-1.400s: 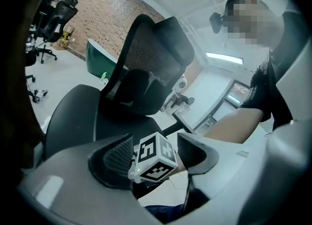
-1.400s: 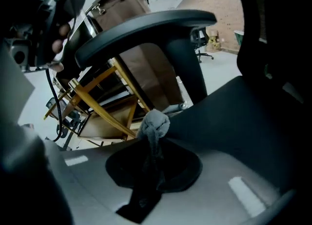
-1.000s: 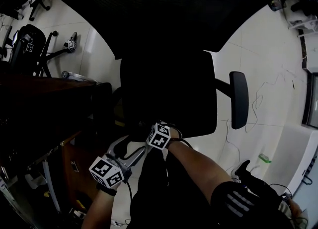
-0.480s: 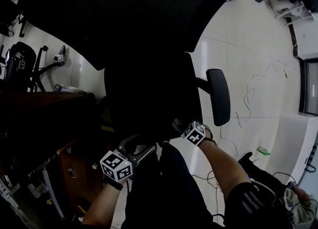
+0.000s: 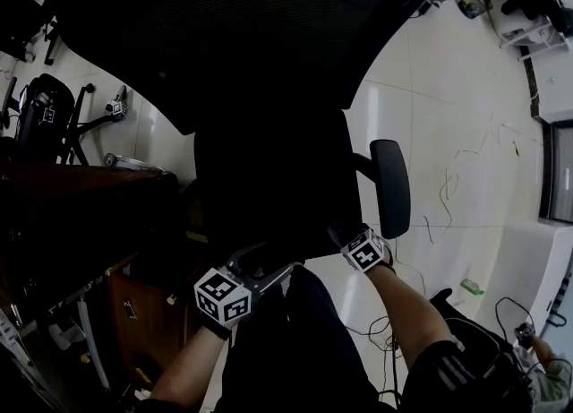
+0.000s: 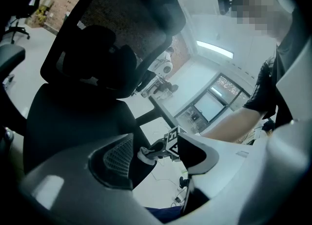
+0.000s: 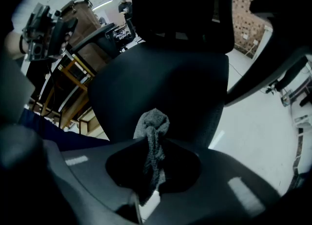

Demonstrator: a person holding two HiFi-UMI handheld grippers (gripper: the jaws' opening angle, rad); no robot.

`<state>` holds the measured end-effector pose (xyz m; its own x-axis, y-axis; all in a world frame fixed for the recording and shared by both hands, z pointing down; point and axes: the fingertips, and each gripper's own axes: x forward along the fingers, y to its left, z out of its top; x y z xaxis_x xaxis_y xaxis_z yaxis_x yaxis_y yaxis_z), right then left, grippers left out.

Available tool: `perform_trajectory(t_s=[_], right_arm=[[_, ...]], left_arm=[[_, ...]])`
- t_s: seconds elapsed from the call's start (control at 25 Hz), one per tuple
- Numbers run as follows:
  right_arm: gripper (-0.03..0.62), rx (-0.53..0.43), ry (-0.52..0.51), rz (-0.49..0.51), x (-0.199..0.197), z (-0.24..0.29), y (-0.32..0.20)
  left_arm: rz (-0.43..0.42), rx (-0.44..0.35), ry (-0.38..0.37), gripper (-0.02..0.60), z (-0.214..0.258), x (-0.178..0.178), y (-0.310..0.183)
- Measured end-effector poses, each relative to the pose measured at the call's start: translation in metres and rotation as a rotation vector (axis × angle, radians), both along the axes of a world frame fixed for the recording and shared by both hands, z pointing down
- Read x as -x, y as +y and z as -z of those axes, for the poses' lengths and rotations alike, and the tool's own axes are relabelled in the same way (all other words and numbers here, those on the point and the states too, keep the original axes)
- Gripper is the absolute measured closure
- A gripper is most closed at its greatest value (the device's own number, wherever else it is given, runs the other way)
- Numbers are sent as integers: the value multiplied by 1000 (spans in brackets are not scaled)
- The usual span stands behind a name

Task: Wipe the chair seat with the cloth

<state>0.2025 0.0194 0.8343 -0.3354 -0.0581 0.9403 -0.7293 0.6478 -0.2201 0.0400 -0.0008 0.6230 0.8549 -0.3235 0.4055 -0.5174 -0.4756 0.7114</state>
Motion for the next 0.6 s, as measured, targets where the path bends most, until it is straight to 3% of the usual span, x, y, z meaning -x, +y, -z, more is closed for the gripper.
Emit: perform_trajectory(t_s=[0.12,0.24,0.4,0.6], right_arm=[[543,-11,-108,-123,13,22,-4],[543,-46,-246,-180,41,64,-9],[543,-72,-431,-207,76,143,-8],[543,-168,-583,-209,93,238,-23]], left_arm=[[17,0,-13,275,9,7,1],[48,-14,-34,275,28,19,1],[106,-49,-55,275,70,33,5],[179,-121,-59,275,133,48,19]])
